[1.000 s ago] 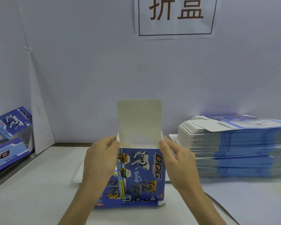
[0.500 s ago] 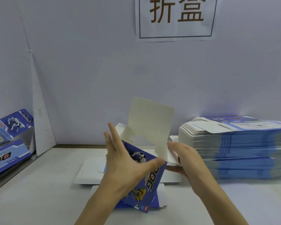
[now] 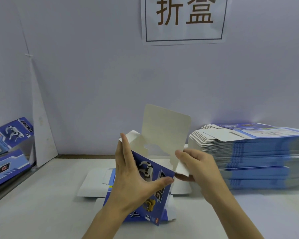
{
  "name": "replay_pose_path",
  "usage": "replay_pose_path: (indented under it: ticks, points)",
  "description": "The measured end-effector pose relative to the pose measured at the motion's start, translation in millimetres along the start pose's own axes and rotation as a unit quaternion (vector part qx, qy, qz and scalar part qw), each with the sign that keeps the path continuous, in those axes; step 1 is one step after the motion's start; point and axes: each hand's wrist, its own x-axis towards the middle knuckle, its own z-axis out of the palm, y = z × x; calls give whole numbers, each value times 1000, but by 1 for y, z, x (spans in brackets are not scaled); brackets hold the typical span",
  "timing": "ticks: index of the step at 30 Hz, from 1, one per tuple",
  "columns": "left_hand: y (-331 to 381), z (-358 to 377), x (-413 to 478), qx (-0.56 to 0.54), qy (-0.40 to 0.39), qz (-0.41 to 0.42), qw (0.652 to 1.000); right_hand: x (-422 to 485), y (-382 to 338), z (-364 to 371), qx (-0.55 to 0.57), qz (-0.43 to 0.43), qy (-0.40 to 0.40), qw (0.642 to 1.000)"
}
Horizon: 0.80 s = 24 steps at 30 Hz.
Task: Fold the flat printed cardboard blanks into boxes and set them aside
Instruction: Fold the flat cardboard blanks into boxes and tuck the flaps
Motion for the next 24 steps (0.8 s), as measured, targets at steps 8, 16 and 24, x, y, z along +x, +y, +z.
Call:
replay_pose_path:
  ticks: [8,16,24]
  points:
    - [-11,20,-4,102,-26,27,994,-1,-1,-2,18,11,56,998]
    - [-22,-16,7,159,-34,266,950,-5,-16,-9,223,-57,14,973]
    - [-7,-25,8,127,22,392,911,-6,-7,-6,267,286,-201,898]
